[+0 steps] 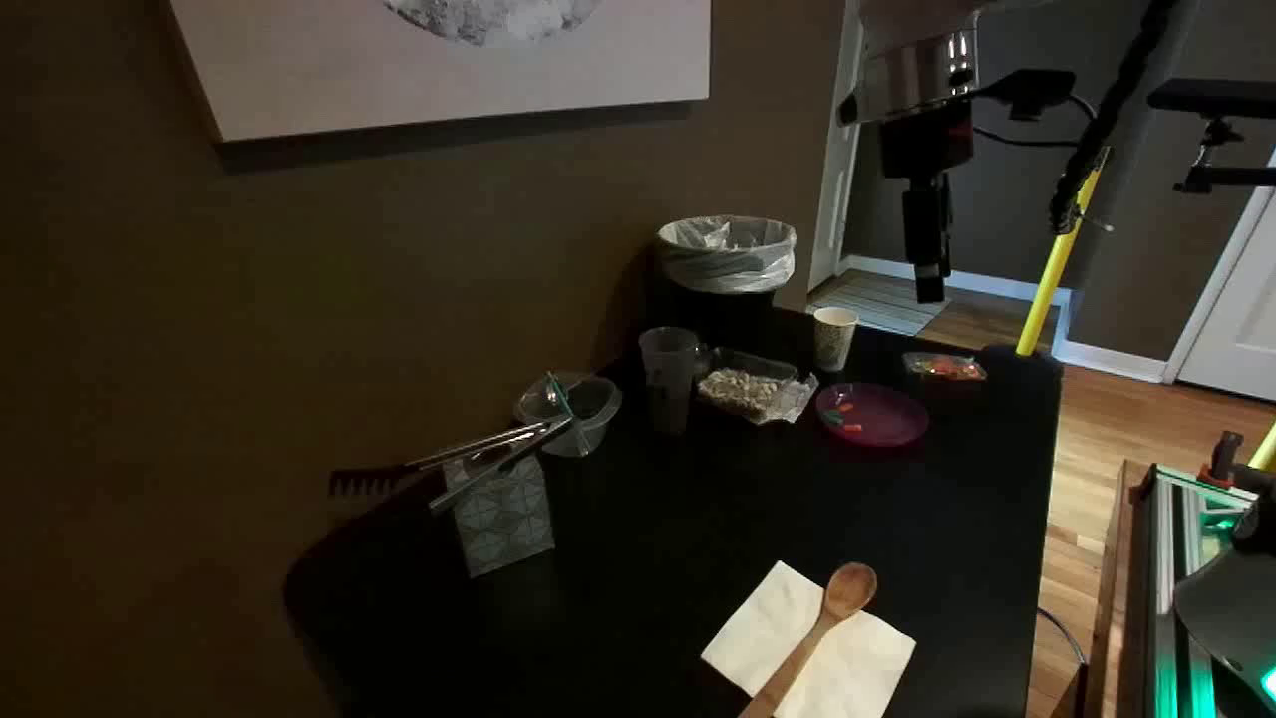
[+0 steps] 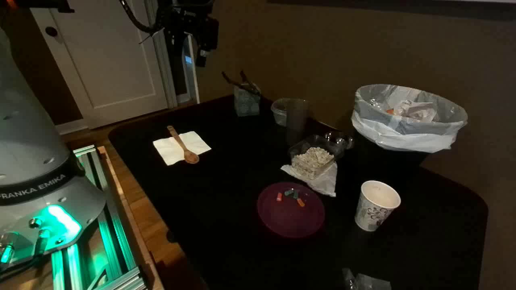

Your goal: Put the clear container on the purple plate.

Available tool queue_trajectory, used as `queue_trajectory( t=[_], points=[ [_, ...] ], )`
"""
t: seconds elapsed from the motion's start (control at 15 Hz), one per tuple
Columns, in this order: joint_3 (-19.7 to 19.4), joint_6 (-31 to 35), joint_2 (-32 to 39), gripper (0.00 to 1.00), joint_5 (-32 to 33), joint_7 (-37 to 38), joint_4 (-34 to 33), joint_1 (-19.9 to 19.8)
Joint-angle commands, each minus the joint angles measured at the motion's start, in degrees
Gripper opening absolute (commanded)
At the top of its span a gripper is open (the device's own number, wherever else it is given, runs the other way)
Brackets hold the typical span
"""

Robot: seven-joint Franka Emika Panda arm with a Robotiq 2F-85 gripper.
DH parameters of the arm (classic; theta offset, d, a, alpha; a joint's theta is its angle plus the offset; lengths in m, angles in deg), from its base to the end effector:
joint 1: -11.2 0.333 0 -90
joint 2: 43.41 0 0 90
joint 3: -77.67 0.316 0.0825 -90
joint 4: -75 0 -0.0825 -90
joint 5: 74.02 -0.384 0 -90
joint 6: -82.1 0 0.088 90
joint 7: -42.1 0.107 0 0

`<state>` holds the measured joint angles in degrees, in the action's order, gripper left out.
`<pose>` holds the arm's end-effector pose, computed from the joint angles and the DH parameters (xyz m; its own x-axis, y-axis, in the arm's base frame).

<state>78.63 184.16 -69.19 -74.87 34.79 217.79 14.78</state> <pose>0.3726 0.0309 0.4264 0.9468 0.1963 -0.2552 0.1928 -0.9805 -0.0387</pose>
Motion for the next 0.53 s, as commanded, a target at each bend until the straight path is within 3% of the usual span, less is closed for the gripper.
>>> queue_trajectory(
  t=[0.0, 0.47],
  points=[
    [0.0, -0.07, 0.02, 1.0, 0.0, 0.02, -0.06, 0.02],
    [0.45, 2.64, -0.04, 1.0, -1.29, 0.85, 0.58, 0.54]
  ],
)
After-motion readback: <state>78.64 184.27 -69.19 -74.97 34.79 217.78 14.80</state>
